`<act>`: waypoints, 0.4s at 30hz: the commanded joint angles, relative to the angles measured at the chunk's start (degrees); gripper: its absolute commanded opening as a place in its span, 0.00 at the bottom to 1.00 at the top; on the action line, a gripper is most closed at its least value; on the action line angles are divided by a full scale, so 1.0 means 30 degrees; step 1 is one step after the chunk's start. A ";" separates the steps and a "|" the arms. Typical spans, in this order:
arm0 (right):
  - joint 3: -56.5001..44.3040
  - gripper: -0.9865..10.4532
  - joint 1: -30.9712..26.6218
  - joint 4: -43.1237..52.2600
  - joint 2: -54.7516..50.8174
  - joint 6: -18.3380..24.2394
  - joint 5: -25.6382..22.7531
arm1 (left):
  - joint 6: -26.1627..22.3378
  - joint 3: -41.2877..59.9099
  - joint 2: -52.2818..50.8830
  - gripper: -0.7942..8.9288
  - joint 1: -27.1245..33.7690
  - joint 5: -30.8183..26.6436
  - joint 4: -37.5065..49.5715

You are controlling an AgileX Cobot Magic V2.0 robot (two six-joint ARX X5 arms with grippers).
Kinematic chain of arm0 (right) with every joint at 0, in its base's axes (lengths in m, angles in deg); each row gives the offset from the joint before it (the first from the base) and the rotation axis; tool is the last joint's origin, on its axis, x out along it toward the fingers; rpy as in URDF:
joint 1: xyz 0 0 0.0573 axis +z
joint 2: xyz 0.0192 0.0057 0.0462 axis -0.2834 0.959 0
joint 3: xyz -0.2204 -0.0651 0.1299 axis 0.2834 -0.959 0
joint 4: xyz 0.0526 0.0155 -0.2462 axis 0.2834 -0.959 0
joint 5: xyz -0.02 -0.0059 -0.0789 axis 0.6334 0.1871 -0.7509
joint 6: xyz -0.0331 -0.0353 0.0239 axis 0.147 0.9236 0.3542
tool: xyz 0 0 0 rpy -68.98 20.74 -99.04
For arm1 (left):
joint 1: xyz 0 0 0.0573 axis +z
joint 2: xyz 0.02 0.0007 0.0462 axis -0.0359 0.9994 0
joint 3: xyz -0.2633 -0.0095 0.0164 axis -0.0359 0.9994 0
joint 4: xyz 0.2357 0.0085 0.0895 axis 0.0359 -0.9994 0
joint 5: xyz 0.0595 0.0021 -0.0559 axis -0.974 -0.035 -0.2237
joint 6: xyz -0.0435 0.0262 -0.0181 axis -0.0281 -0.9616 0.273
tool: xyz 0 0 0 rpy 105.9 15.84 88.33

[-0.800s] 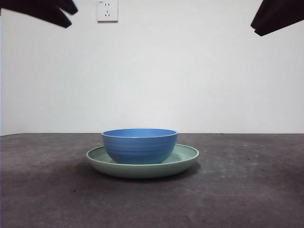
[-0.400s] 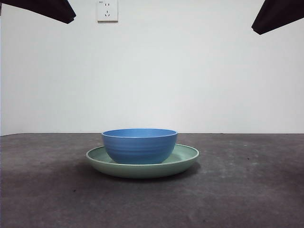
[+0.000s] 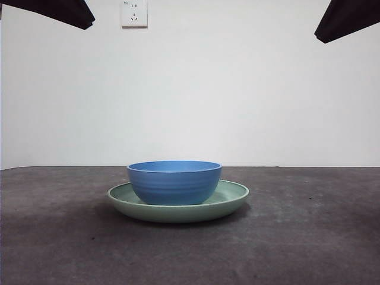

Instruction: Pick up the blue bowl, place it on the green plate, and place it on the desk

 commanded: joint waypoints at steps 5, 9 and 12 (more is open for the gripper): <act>0.0124 0.09 0.0182 0.0219 0.0102 0.0146 0.0007 | -0.1384 -0.0153 -0.1144 0.09 0.0685 -0.1515 0.1508; 0.0124 0.09 0.0182 0.0240 0.0102 0.0146 0.0007 | -0.2594 -0.0036 -0.2892 0.09 0.2681 -0.2346 0.4554; 0.0124 0.09 0.0182 0.0342 0.0102 0.0146 0.0007 | -0.3147 0.0481 -0.4546 0.09 0.4765 -0.2936 0.7235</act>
